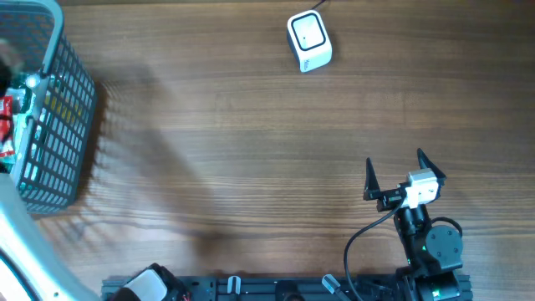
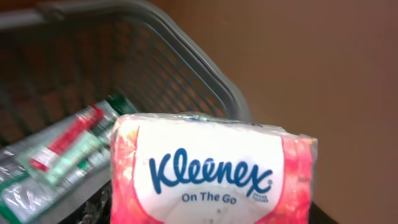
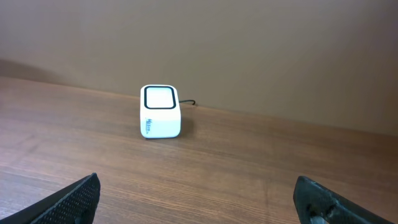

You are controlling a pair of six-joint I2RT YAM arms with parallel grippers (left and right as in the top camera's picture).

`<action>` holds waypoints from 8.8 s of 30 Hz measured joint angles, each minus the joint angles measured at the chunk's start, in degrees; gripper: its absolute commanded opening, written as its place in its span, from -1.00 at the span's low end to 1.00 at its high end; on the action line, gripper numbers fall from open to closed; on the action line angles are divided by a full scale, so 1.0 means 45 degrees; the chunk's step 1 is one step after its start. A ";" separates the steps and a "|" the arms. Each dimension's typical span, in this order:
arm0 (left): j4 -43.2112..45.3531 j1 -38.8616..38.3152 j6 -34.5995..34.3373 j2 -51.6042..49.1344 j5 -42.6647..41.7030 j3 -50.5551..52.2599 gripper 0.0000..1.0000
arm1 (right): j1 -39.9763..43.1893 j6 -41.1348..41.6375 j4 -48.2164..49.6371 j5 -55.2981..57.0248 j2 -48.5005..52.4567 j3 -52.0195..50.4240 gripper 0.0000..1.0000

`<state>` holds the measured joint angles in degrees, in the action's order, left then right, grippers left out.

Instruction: Scan the item barcode

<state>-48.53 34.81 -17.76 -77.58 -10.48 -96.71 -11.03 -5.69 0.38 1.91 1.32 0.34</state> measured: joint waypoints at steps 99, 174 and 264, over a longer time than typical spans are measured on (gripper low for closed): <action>0.3264 -2.0147 -0.5100 -0.7519 0.4250 0.2744 0.36 | 0.0000 0.0000 0.0000 0.0005 0.0000 0.0000 0.99; 0.4847 -1.7583 -0.4726 -0.5882 0.3453 0.7431 0.40 | 0.0000 0.0000 0.0000 0.0000 0.0000 0.0000 0.99; 0.0248 -1.7558 -0.2501 -0.5756 0.4585 0.4138 -0.93 | 0.0000 0.0000 0.0000 0.0000 0.0000 0.0000 0.99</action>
<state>-47.42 -44.21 -29.02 -103.48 10.15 -78.08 -11.03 -5.69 0.38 1.91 1.32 0.34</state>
